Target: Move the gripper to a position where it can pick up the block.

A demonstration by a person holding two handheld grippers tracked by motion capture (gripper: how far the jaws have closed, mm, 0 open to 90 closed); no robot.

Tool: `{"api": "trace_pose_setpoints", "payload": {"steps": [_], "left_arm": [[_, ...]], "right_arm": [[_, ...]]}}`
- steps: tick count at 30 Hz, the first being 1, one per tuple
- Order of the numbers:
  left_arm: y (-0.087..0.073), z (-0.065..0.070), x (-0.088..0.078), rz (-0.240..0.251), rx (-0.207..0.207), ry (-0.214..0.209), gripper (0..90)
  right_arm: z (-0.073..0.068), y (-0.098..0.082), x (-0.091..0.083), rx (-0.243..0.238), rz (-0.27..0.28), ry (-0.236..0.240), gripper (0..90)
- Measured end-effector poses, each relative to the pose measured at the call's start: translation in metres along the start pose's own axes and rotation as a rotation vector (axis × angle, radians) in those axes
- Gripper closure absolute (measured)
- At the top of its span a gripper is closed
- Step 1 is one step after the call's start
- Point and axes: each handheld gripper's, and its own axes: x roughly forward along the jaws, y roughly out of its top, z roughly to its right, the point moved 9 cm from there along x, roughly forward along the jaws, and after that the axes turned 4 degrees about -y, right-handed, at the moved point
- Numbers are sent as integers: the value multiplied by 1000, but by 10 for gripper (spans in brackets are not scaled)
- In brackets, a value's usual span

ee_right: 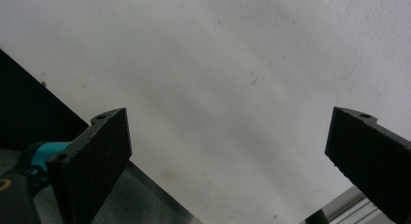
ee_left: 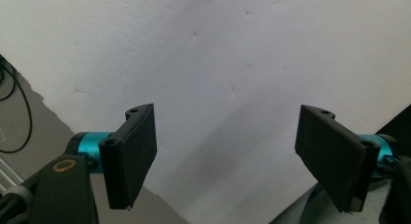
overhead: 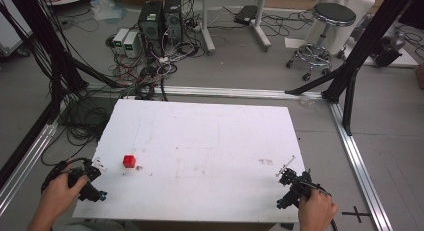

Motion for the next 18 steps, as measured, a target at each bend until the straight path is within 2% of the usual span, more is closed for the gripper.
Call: {"api": "trace_pose_setpoints", "payload": {"steps": [15,18], "left_arm": [[0,1,-2,7,10,-5,233],[0,1,-1,1,32,-7,233]], "right_arm": [[-1,2,-2,-9,10,1,19],[-1,2,-2,-10,6,-3,19]]}}
